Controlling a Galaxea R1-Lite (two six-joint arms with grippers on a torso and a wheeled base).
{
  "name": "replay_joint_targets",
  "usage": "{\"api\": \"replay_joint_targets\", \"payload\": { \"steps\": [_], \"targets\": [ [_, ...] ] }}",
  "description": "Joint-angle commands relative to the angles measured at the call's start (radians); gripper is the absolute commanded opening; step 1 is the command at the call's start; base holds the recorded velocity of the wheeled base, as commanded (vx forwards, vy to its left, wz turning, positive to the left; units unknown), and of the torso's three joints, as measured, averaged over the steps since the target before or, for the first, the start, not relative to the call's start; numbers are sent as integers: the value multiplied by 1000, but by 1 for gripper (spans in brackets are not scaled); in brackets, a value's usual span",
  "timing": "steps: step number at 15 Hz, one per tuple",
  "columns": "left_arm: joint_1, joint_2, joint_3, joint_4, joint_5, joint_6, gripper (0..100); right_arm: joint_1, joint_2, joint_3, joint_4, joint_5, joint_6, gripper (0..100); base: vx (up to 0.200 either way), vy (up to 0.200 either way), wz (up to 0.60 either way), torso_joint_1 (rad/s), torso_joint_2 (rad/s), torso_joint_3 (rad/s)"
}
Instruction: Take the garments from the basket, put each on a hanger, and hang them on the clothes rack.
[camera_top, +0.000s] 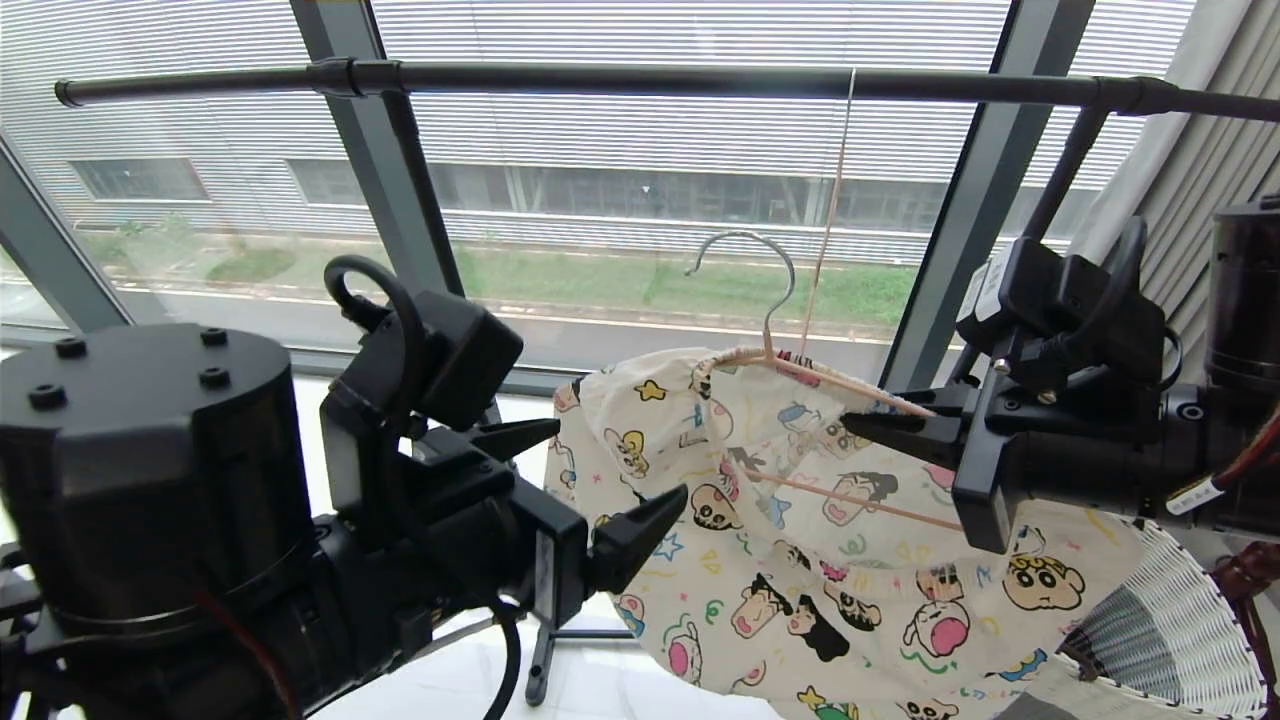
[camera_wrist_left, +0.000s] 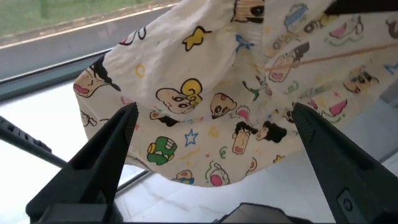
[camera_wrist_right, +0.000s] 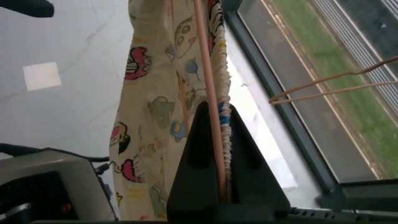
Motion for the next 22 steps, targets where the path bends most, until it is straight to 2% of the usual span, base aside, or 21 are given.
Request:
{"api": "replay_joint_targets", "payload": {
  "steps": [1, 3, 6, 7, 9, 13, 14, 17, 19, 22],
  "targets": [
    [0, 89, -100, 0, 67, -77, 100, 0, 11, 16, -34, -1, -1, 0, 0, 0, 0, 0, 0, 0],
    [-4, 110, -164, 0, 70, -121, 100, 0, 27, 16, -73, -2, -1, 0, 0, 0, 0, 0, 0, 0],
    [-15, 129, -173, 0, 72, -121, 100, 2, 57, 12, -126, -2, -1, 0, 0, 0, 0, 0, 0, 0],
    [-14, 153, -180, 0, 87, -123, 100, 4, 66, 10, -139, -2, -1, 0, 0, 0, 0, 0, 0, 0],
    [5, 218, -216, 0, 182, -125, 100, 5, 68, 10, -145, -2, -1, 0, 0, 0, 0, 0, 0, 0],
    [20, 253, -247, 0, 212, -123, 100, 2, 68, 12, -145, -2, 1, 0, 0, 0, 0, 0, 0, 0],
    [20, 253, -244, 0, 216, -121, 0, 0, 68, 12, -145, -2, 2, 0, 0, 0, 0, 0, 0, 0],
    [31, 232, -244, 0, 230, -98, 0, -12, 73, 16, -145, -4, 10, 0, 0, 0, 0, 0, 0, 0],
    [31, 203, -226, 0, 230, -14, 0, -38, 73, 25, -145, -4, 11, 0, 0, 0, 0, 0, 0, 0],
    [34, 190, -226, 0, 230, 15, 0, -50, 73, 36, -145, -56, 44, 0, 0, 0, 0, 0, 0, 0]
  ]
}}
